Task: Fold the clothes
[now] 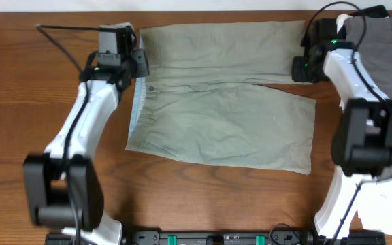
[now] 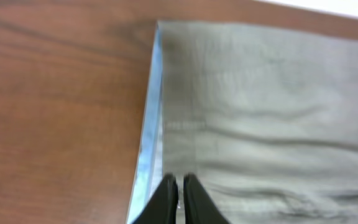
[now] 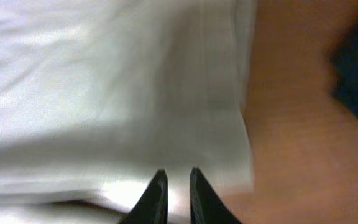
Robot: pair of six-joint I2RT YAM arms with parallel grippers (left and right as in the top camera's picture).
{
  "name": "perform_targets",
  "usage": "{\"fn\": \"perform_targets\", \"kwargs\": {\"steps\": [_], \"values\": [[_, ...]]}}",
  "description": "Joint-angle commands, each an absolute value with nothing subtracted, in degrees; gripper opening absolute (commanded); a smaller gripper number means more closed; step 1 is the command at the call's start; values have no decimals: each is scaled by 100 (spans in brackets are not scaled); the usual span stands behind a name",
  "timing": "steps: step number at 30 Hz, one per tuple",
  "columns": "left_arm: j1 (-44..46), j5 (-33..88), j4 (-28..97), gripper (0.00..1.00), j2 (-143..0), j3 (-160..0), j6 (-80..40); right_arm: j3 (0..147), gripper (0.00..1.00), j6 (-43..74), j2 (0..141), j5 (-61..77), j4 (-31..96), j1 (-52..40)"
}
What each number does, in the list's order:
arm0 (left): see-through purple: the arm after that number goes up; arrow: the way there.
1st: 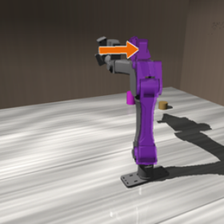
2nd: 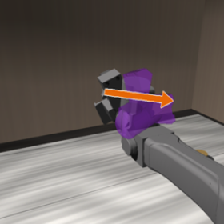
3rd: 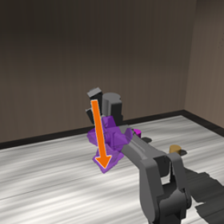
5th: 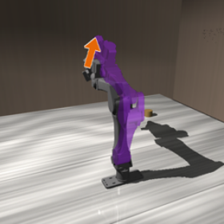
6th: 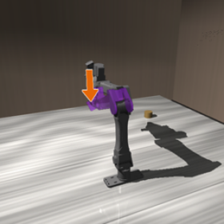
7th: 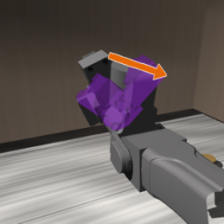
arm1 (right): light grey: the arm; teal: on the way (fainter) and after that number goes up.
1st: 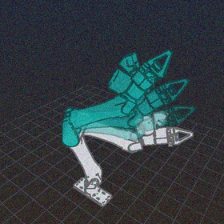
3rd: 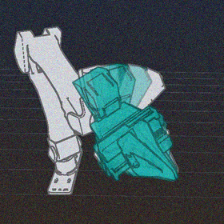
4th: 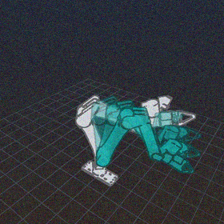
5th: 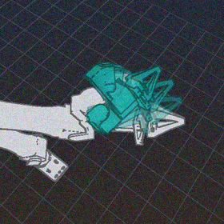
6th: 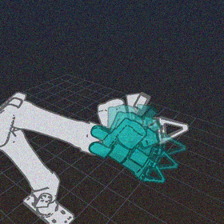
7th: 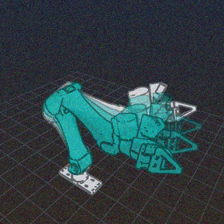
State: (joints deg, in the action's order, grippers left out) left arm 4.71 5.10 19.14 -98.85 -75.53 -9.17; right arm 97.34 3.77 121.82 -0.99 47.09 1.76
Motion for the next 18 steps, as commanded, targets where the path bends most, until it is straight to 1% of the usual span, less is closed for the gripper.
{"fn": "perform_targets", "kwargs": {"steps": [1, 4, 6, 10, 14, 18], "values": [[451, 427, 2342, 8, -9411, -7561, -1100, 10022, 14, 864, 11080, -58, 5262, 123], [454, 427, 2596, 8, -8982, -7561, -1317, 10022, 14, 1146, 10506, -56, 5905, 139], [454, 427, 2810, 8, -8705, -7561, -1555, 10020, 17, 1319, 10158, -60, 6324, 145], [454, 429, 3369, 8, -8353, -7561, -2086, 10001, 17, 2043, 9623, -58, 7177, 185], [460, 432, 4121, 8, -8326, -7542, -2591, 9937, 13, 2770, 9380, -58, 7907, 183], [460, 434, 4550, 9, -8348, -7367, -2672, 9618, 14, 3376, 9330, -58, 8342, 152]]}}
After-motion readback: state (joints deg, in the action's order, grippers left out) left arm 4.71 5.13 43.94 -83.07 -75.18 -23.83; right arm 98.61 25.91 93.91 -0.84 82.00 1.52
